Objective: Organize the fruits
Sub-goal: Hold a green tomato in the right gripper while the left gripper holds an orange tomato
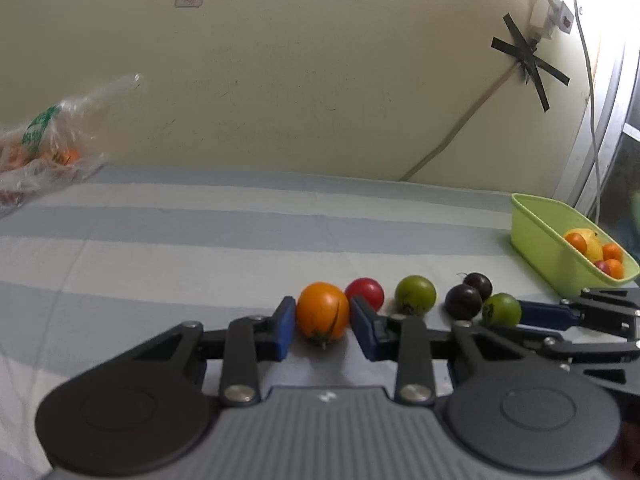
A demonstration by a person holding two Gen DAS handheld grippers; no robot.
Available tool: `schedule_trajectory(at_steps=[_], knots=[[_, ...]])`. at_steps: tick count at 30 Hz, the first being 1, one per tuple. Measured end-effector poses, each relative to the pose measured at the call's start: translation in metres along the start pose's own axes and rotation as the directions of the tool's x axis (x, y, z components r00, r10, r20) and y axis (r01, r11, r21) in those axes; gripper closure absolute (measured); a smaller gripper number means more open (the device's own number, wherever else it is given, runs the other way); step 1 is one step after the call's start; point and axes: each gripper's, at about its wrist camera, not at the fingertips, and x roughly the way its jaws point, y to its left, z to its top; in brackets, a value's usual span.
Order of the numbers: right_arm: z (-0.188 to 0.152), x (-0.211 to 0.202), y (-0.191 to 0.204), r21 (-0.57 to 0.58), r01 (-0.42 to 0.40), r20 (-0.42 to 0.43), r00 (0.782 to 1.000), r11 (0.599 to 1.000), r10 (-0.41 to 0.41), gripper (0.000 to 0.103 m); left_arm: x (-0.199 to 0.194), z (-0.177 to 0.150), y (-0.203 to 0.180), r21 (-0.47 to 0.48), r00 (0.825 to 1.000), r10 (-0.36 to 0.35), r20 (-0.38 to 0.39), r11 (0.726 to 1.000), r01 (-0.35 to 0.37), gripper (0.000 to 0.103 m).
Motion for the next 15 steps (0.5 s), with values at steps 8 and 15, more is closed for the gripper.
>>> schedule_trajectory(at_steps=[8, 15], knots=[[-0.025, -0.045, 0.005, 0.037, -0.041, 0.031, 0.999, 0.998, 0.040, 0.072, -0.027, -0.022, -0.027, 0.052, 0.995, -0.103, -0.019, 0.993, 0.103, 0.073], [-0.048, -0.075, 0.013, 0.034, -0.033, 0.052, 0.998, 0.999, 0.032, 0.072, -0.045, -0.040, -0.064, 0.099, 0.990, -0.135, -0.040, 0.985, 0.139, 0.073]])
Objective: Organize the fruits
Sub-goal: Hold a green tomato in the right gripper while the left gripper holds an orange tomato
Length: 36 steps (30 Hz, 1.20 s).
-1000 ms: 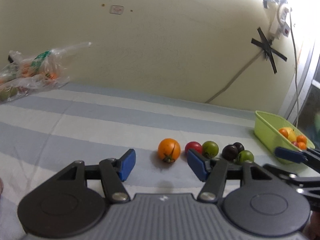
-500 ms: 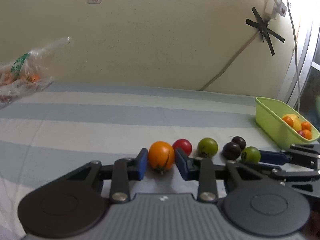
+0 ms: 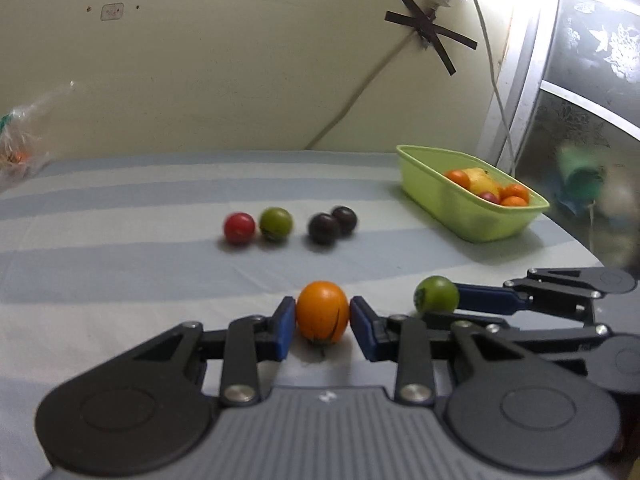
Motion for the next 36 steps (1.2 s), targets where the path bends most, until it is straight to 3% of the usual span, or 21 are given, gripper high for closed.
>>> schedule_trajectory(at_steps=[8, 36], knots=[[-0.009, -0.013, 0.000, 0.044, 0.014, 0.013, 1.000, 0.999, -0.015, 0.072, -0.004, -0.009, -0.021, 0.007, 0.992, 0.124, 0.031, 0.992, -0.125, 0.072], [-0.011, -0.009, -0.001, 0.044, 0.023, -0.015, 1.000, 0.999, -0.022, 0.071, 0.001, -0.016, -0.028, 0.020, 0.989, 0.148, 0.020, 0.989, -0.149, 0.071]])
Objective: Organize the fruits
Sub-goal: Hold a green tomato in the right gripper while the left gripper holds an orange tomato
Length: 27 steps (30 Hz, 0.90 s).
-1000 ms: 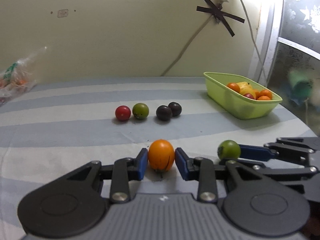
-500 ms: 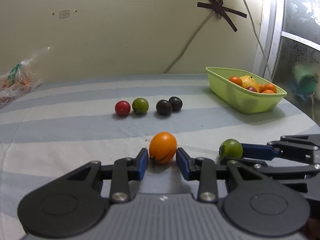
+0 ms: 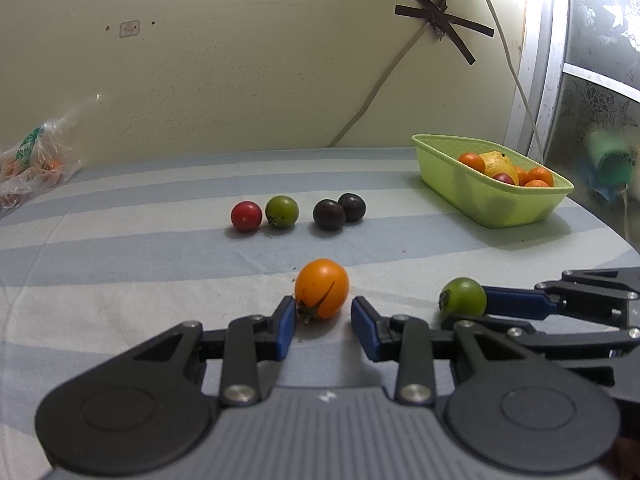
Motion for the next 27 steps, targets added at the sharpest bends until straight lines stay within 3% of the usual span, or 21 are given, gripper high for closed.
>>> schedule_trajectory(at_steps=[27], knots=[[-0.0007, 0.0007, -0.0041, 0.002, 0.015, 0.004, 1.000, 1.000, -0.015, 0.066, -0.0002, -0.0005, 0.0005, -0.004, 1.000, 0.001, 0.003, 1.000, -0.001, 0.063]])
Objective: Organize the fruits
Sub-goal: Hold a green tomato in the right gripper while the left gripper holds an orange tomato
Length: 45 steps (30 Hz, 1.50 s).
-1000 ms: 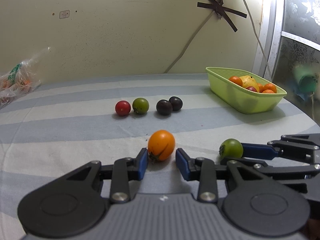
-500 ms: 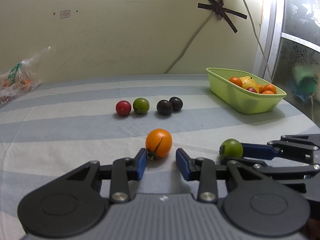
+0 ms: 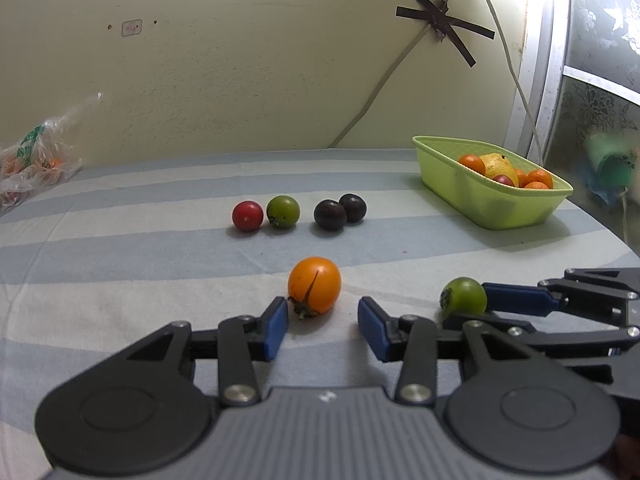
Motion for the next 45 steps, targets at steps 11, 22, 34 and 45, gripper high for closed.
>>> schedule_trajectory(at_steps=[11, 22, 34, 45], knots=[[0.0000, -0.0001, 0.0014, 0.002, 0.005, -0.002, 1.000, 1.000, -0.005, 0.066, 0.0004, -0.0003, 0.0009, 0.001, 1.000, 0.000, 0.001, 1.000, 0.000, 0.059], [0.0000, -0.0001, 0.0010, 0.002, 0.006, -0.002, 1.000, 1.000, -0.006, 0.066, -0.0012, 0.0006, 0.0025, -0.001, 1.000, 0.003, 0.006, 1.000, -0.003, 0.055], [-0.0001, -0.0001, 0.0005, 0.004, 0.006, -0.002, 1.000, 1.000, -0.006, 0.066, -0.0011, 0.0006, 0.0040, 0.000, 1.000, 0.001, 0.006, 1.000, -0.001, 0.054], [-0.0002, 0.0002, 0.0007, 0.003, 0.007, -0.002, 1.000, 1.000, -0.007, 0.066, -0.0015, 0.0008, 0.0048, -0.001, 1.000, 0.001, 0.006, 1.000, -0.001, 0.053]])
